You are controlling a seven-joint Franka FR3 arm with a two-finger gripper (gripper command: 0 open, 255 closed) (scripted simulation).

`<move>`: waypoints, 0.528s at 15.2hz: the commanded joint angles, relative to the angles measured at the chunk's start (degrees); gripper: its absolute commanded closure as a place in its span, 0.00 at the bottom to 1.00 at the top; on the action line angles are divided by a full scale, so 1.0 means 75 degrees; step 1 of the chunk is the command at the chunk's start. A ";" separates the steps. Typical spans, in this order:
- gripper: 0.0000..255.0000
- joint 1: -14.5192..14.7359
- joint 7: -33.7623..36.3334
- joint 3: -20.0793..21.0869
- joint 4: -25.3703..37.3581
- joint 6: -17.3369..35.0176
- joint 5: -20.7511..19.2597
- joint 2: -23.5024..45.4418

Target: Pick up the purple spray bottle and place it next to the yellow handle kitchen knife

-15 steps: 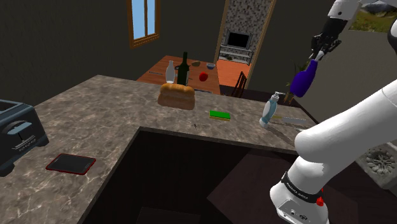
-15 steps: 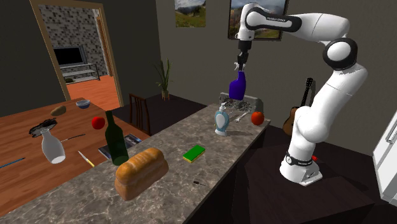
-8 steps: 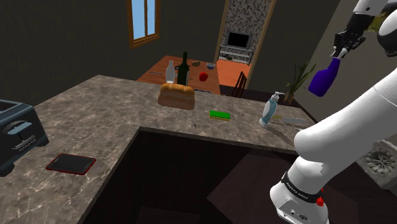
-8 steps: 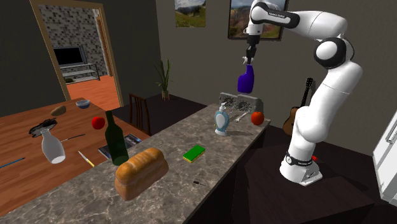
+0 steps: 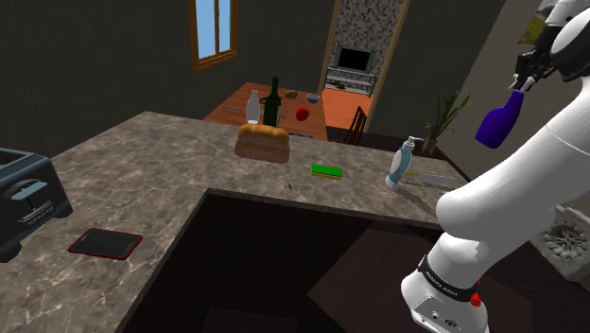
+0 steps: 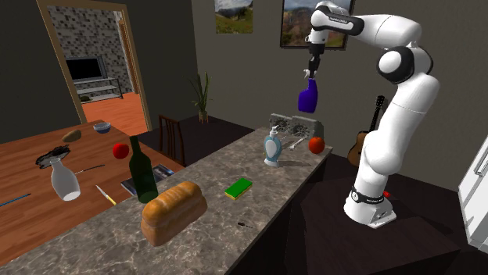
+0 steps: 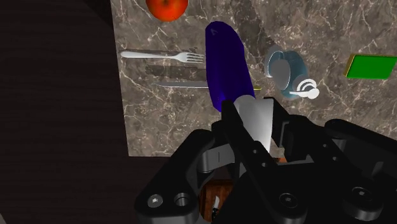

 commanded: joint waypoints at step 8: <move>1.00 -0.0063 0.0252 0.0172 -0.1433 0.0978 -0.0310 -0.0553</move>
